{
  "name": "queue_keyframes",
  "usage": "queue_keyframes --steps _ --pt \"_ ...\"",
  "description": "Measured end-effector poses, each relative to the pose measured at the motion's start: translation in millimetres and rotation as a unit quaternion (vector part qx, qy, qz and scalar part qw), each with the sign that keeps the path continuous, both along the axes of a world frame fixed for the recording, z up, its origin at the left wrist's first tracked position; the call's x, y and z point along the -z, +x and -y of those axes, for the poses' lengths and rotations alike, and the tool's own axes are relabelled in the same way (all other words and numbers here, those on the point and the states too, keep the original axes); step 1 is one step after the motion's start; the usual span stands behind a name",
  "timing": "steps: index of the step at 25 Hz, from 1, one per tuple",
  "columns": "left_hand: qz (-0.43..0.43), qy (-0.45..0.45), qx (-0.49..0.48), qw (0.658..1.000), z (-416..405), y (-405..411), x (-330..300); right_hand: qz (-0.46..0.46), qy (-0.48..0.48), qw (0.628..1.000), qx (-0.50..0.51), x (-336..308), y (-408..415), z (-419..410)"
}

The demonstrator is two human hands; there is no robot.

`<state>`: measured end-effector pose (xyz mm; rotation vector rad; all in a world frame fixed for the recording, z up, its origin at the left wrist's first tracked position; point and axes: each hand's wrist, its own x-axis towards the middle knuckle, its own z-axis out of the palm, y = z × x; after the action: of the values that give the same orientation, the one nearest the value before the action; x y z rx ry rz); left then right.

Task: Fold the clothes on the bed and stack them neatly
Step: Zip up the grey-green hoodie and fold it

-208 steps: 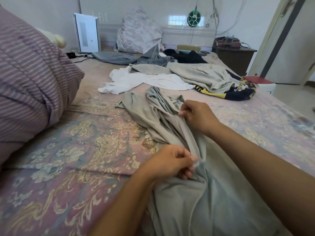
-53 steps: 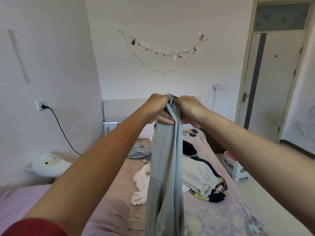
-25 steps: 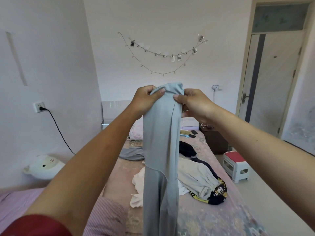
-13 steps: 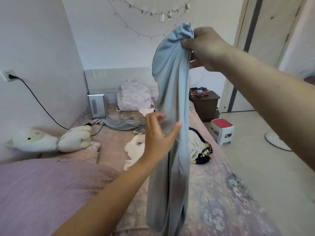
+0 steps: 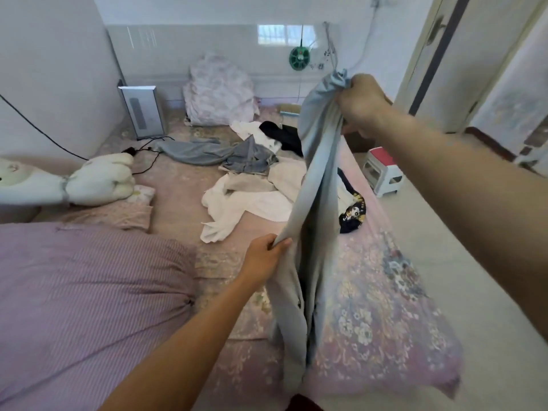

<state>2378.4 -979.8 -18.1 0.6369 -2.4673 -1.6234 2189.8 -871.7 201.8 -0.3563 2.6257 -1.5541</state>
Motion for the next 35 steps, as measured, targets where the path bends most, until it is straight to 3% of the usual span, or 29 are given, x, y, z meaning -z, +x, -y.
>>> queue_keyframes --steps 7,11,20,24,30,32,35 --pt "0.129 -0.025 -0.042 0.99 85.4 -72.7 117.1 0.242 -0.041 0.969 0.009 194.7 -133.4 66.6" --pt "0.202 -0.019 -0.062 0.977 122.7 -107.0 203.5 0.313 -0.063 0.947 -0.022 308.0 -178.1 119.4" --pt "0.223 -0.058 -0.186 0.955 233.0 -151.6 364.2 0.363 -0.038 0.931 -0.025 522.9 -243.5 230.5" --pt "0.228 -0.127 -0.212 0.942 277.7 -173.6 417.3 0.358 -0.014 0.934 -0.014 590.7 -268.9 293.0" --pt "0.319 -0.223 -0.222 0.894 276.1 -183.6 464.3 0.316 0.11 0.941 -0.042 655.1 -271.2 350.7" --pt "0.31 -0.244 -0.232 0.889 268.4 -176.2 468.6 0.315 0.085 0.942 -0.081 659.4 -260.3 353.1" --pt "0.228 -0.301 -0.213 0.901 241.5 -148.5 471.0 0.259 0.074 0.952 -0.144 652.6 -235.3 319.8"
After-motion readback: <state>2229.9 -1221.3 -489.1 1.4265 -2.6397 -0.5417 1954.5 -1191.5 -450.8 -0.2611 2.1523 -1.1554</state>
